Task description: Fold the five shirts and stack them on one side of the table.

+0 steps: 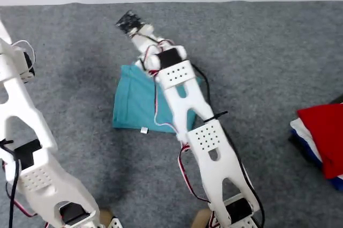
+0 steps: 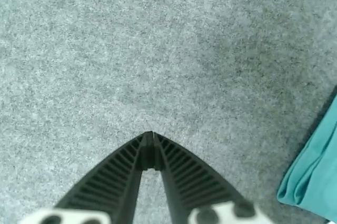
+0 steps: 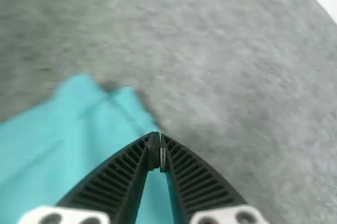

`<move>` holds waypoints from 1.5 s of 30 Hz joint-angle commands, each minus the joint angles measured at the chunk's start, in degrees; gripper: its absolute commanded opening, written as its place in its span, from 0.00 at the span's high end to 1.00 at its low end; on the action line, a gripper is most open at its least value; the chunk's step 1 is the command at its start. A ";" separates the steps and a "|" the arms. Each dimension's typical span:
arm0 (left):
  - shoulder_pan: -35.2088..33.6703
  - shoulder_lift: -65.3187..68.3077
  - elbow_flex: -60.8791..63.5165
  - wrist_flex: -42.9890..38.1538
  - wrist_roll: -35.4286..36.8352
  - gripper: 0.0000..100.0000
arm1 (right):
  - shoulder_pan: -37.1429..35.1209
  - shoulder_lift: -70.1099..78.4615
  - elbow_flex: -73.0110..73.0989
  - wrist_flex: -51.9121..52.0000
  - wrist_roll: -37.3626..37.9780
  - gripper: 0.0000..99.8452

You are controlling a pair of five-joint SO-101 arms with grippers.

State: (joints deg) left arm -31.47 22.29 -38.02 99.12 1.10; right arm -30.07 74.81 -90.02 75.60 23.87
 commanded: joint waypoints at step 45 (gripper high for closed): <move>2.37 -3.25 -0.22 -0.35 0.35 1.00 | 4.88 8.57 -4.31 -2.77 0.44 0.99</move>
State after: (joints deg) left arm -29.27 22.29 -37.93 99.12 1.10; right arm -27.96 84.31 -92.48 74.02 23.87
